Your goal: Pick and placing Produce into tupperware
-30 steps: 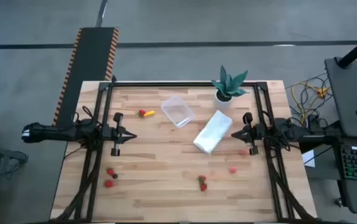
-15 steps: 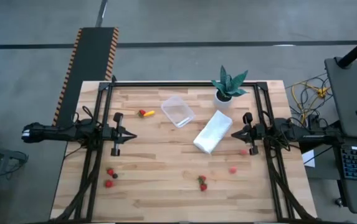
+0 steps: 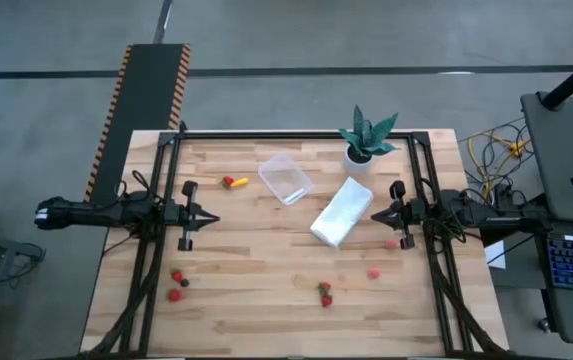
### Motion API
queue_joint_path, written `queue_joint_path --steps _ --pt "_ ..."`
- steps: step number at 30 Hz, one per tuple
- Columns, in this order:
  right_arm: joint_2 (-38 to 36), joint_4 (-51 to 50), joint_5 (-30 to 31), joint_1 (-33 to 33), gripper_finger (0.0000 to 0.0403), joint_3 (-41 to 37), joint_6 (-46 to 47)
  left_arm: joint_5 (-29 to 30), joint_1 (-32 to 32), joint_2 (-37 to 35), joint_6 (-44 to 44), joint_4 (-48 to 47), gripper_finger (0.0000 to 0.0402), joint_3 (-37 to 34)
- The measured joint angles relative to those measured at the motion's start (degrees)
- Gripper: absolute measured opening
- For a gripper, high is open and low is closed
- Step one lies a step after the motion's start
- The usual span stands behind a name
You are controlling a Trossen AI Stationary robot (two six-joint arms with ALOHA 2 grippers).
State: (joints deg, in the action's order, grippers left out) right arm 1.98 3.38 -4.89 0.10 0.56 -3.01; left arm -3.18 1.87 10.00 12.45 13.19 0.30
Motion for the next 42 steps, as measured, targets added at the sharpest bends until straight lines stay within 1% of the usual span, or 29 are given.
queue_joint_path --steps 31,32,38,40,42 --pt "-0.02 0.0 0.0 -0.02 0.0009 0.0 -0.22 -0.01 0.04 0.0 -0.01 0.0 0.0 0.0" --pt "-0.01 0.01 0.02 0.0 0.0009 0.0 -1.55 0.0 0.04 0.0 -0.01 0.0 0.0 0.0" --pt "-0.02 0.0 0.26 -0.02 0.0009 0.0 -19.0 -0.02 0.04 0.0 -0.02 0.0 0.0 0.0" --pt "0.0 0.01 0.36 -0.02 0.0009 0.0 -21.6 -0.01 0.04 0.0 0.0 0.0 0.0 0.0" --pt "-0.02 0.0 0.42 -0.02 0.0009 0.0 -22.14 -0.01 0.04 0.0 0.0 0.0 0.0 0.0"
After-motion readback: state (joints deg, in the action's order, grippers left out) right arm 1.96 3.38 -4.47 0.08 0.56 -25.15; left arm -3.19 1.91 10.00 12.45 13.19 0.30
